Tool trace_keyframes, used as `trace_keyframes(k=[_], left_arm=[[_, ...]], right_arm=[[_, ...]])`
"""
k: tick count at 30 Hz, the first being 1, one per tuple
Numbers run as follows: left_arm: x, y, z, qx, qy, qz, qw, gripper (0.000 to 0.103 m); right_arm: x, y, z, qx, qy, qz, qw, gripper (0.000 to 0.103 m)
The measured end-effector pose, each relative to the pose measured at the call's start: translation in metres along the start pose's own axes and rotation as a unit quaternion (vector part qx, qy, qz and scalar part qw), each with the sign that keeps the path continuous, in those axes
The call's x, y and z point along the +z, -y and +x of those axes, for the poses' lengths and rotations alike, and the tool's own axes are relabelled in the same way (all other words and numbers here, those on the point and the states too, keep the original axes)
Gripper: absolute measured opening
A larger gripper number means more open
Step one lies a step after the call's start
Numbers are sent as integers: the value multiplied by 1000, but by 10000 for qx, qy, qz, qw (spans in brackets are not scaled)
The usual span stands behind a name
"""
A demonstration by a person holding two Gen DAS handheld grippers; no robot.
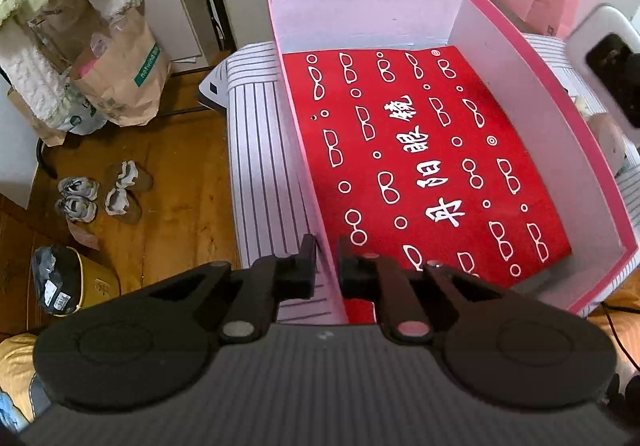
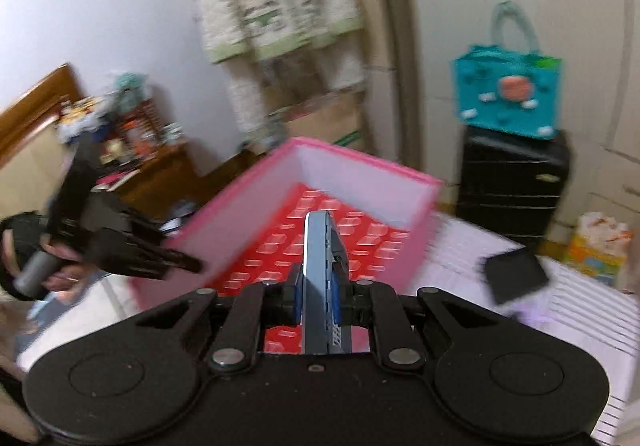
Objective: Organize rigid objects
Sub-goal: 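Carry the router into the pink box and release it on the red paper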
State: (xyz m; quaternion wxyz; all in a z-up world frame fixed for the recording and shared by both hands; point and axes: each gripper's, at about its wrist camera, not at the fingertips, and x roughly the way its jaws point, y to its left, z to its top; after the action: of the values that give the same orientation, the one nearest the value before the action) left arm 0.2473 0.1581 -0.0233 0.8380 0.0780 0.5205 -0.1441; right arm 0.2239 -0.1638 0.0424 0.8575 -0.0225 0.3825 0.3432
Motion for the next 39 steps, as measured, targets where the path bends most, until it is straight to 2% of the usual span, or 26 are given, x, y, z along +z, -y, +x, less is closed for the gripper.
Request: trace_keyframes(k=[3, 7, 13, 18, 22, 31, 32, 33, 36, 37, 39], left_arm=[[1, -3, 0, -72, -29, -25, 10000, 11], [1, -6, 0, -102, 40, -105, 9999, 11], [-1, -7, 1, -122, 62, -203, 9997, 11], [-3, -2, -1, -140, 2, -93, 9999, 12], [-2, -5, -2, -194, -1, -164, 9997, 12], [-3, -4, -7, -146, 81, -229, 9996, 12], [-3, -4, -9, -131, 104, -227, 9996, 12], [-4, -3, -10, -113, 126, -221, 9996, 12], [-3, 0, -11, -73, 177, -217, 9996, 12], [-3, 1, -11, -94, 182, -221, 9995, 12], [-5, 3, -12, -44, 199, -227, 9995, 11]], right_arm=[[13, -19, 29, 419, -347, -107, 9985, 16], [26, -38, 78, 761, -824, -148, 9936, 16], [37, -35, 153, 1252, -1339, 510, 9817, 16], [45, -18, 191, 1205, -1343, 909, 9794, 17], [46, 4, 216, 1286, -1581, 1263, 9708, 17], [54, 26, 234, 1027, -1508, 1362, 9737, 20], [55, 25, 234, 907, -1483, 1296, 9762, 25], [57, 23, 235, 735, -1471, 1119, 9800, 34], [60, 13, 225, -84, -1225, 415, 9916, 39], [61, 11, 218, -190, -1123, 268, 9931, 39], [64, 12, 199, -95, -959, 249, 9950, 44]])
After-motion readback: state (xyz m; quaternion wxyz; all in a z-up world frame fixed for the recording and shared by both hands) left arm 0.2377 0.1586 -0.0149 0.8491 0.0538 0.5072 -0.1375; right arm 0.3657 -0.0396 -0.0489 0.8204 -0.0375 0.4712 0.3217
